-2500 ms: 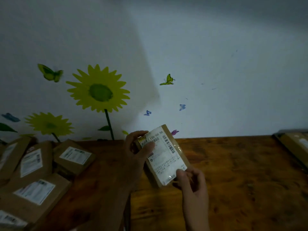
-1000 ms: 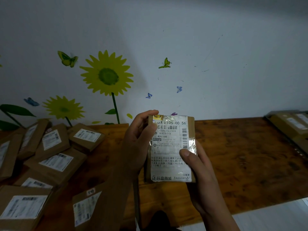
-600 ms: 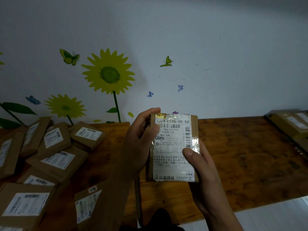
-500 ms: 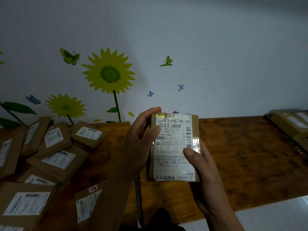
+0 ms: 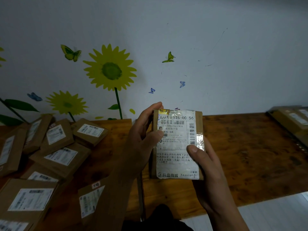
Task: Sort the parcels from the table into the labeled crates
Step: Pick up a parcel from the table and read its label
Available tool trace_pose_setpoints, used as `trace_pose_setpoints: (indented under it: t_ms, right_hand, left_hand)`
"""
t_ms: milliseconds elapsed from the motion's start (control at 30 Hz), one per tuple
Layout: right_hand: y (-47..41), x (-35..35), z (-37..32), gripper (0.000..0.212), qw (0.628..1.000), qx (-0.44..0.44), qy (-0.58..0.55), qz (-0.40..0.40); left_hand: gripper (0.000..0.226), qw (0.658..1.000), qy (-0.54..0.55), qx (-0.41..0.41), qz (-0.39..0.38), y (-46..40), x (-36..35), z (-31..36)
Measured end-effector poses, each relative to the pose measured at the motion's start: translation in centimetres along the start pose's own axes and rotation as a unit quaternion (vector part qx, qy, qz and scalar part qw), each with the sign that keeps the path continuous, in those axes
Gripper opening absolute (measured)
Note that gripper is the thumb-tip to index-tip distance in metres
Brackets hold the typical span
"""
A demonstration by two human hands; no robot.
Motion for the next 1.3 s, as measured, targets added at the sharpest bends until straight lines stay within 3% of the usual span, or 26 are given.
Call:
trace_pose_setpoints:
  t_ms: [467, 733, 1300]
  right_hand:
    - [0.3, -0.5, 0.3, 0.083, 1.000, -0.007, 0.000, 0.007]
    - [0.2, -0.5, 0.2, 0.068, 1.000, -0.006, -0.012, 0.016]
    - [0.1, -0.1, -0.1, 0.062, 1.000, 0.002, -0.008, 0.028]
  left_hand:
    - [0.072, 1.000, 0.017, 0.011, -0.024, 0.8, 0.3, -0.5]
    - [0.076, 0.999, 0.011, 0.011, -0.028, 0.9, 0.4, -0.8]
    - [0.088, 0.999, -0.004, 0.018, -0.051, 1.2, -0.4, -1.2]
Point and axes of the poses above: each hand's wrist, its own y-axis away from the middle knuckle, its own x-axis out of the back of the hand, z = x × y, the point moved 5 cm from there along -y, towards the middle knuckle, and after that the axes turned 1 degree about y, right-handed, at the moved point
